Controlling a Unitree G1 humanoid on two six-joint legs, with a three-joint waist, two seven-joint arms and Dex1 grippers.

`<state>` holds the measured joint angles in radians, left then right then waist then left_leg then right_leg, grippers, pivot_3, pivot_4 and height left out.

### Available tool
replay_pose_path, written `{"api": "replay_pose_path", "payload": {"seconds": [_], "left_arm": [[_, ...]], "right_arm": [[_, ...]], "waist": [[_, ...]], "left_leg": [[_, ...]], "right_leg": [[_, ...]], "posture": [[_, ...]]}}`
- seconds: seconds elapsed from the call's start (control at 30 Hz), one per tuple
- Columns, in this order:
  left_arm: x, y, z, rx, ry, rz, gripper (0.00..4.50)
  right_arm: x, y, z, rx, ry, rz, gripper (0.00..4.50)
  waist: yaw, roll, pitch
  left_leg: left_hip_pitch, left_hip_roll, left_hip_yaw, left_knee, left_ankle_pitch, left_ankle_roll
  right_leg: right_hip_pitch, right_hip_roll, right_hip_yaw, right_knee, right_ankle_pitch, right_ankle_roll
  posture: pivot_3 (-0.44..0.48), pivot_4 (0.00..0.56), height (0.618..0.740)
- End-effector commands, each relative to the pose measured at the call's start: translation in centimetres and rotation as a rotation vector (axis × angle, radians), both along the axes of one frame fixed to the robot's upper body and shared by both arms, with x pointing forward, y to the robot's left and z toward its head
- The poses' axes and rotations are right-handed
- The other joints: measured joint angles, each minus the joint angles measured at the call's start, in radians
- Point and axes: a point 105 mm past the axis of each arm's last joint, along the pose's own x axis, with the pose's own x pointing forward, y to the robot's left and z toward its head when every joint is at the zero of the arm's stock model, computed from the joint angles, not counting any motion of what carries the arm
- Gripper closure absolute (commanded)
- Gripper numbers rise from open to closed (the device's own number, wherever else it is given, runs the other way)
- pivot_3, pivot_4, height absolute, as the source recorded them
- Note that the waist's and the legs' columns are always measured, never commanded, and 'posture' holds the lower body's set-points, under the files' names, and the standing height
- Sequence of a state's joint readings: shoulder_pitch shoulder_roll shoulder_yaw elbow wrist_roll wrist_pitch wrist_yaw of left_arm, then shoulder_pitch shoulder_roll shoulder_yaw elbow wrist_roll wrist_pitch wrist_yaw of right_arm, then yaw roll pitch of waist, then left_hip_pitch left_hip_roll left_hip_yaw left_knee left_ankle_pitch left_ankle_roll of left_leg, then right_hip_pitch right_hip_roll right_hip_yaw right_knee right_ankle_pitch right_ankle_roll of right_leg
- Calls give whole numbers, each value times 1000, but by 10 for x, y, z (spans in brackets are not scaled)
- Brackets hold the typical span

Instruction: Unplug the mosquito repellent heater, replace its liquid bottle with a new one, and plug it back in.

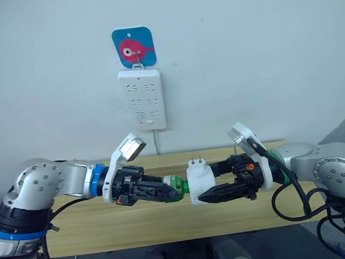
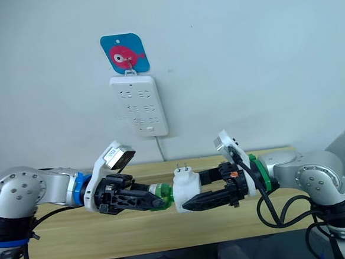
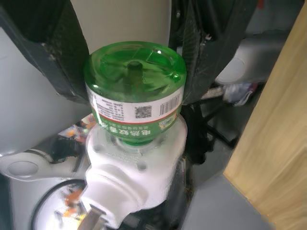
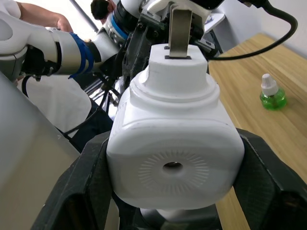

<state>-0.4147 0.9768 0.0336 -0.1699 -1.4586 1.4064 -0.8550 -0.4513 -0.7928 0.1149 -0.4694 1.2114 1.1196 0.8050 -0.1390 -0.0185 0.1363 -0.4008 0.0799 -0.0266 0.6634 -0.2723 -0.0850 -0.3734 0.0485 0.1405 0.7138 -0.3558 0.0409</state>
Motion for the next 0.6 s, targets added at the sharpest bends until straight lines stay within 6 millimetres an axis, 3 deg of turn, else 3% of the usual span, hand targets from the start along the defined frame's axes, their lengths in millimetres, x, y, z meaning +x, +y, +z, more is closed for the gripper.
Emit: {"api": "replay_pose_path", "payload": {"seconds": [0.03,0.27,0.33,0.47,0.6], "left_arm": [[5,9,11,-8,-34,44,2205],[1,9,13,-5,-48,26,2205],[-1,8,12,0,-87,25,2205],[1,4,6,27,-245,44,2205],[-9,-4,-14,112,-466,-40,2205]], "right_arm": [[-4,0,9,27,-28,28,1511],[-2,-2,7,19,-27,17,1511],[7,-10,-1,-26,-26,-58,1511],[39,-42,-32,-213,-28,-303,1511],[67,-86,-73,-471,-51,-537,1511]], "waist": [[0,0,0],[1,0,0],[1,0,0],[2,-1,0],[2,0,1]], "left_leg": [[0,0,0,0,0,0],[-1,0,0,0,0,0],[-1,0,0,0,0,0],[-1,0,2,0,0,0],[0,-1,4,0,0,0]], "right_leg": [[0,0,0,0,0,0],[0,0,0,-1,0,0],[0,0,0,-1,0,0],[0,-1,1,-1,0,0],[0,-1,4,-1,0,0]], "posture": [[-93,105,735],[-89,105,735],[-89,106,735],[-98,112,735],[-99,117,735]]}}
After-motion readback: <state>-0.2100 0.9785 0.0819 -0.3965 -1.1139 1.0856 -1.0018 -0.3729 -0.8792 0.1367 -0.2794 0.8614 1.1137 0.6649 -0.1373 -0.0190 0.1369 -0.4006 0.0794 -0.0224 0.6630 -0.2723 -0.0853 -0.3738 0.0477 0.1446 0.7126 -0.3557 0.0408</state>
